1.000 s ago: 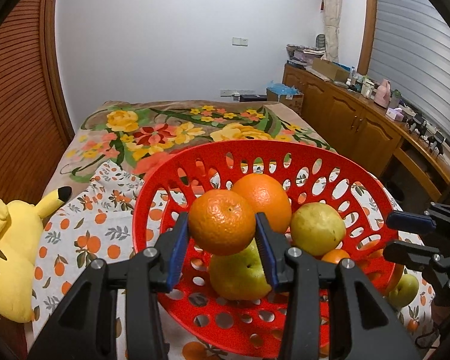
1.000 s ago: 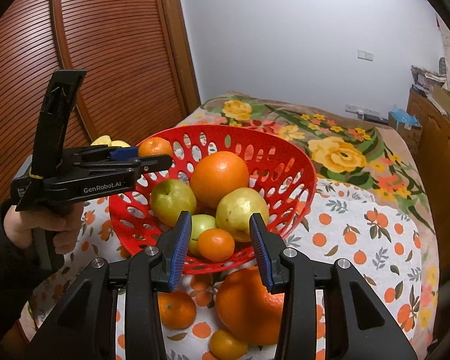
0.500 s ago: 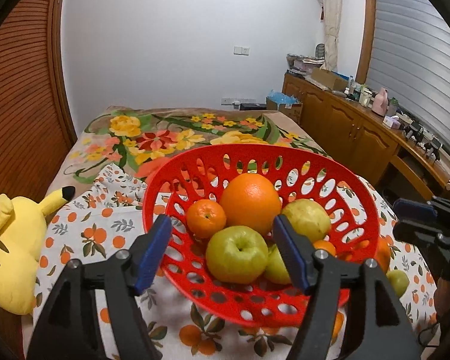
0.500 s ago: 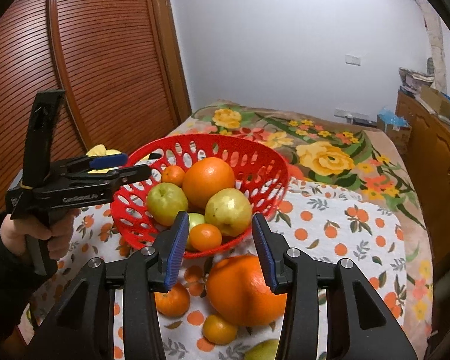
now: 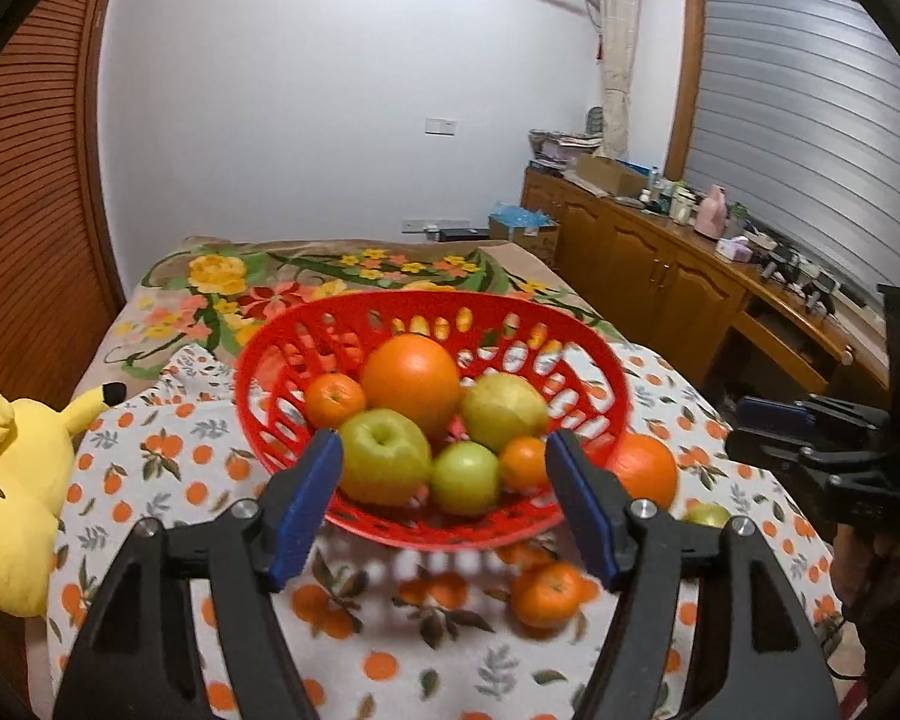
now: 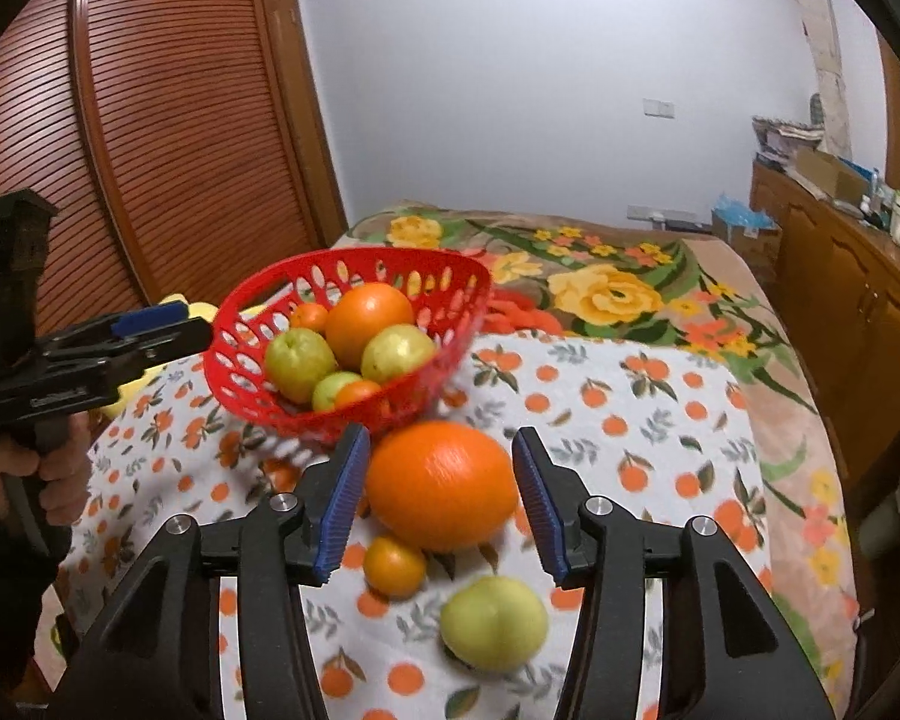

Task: Organize fruits
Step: 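Reach the left gripper to a tangerine while the right gripper reaches the pale green apple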

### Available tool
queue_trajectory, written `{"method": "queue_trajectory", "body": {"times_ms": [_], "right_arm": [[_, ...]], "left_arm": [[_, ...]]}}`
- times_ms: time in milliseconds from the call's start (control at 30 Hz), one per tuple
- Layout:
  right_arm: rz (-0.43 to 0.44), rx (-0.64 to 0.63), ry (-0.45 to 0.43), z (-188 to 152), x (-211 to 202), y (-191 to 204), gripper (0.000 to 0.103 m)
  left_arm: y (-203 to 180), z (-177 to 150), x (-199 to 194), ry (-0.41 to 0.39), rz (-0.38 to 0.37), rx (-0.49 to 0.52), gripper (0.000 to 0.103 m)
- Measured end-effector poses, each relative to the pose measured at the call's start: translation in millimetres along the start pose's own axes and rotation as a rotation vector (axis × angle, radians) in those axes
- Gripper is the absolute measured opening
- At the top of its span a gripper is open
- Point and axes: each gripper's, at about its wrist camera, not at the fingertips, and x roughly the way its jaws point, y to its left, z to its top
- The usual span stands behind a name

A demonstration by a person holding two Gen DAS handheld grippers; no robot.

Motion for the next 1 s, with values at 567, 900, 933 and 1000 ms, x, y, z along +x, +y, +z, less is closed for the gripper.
{"method": "queue_trajectory", "body": {"times_ms": [567,900,933,1000], "right_arm": [[-0.049,0.031,0.066,-57,-5,-13,0.055],[-0.055,0.053,0.104,-67,10,-17,0.061],[-0.055,0.054,0.109,-67,11,-17,0.061],[-0.053,0.056,0.116,-68,14,-16,0.062]], "left_arm": [[-40,-62,2,0.103,-0.019,0.03,0.07],[-49,-78,13,0.155,-0.028,0.043,0.07],[-49,-79,14,0.158,-0.029,0.043,0.07],[-49,-80,16,0.165,-0.03,0.044,0.07]]}}
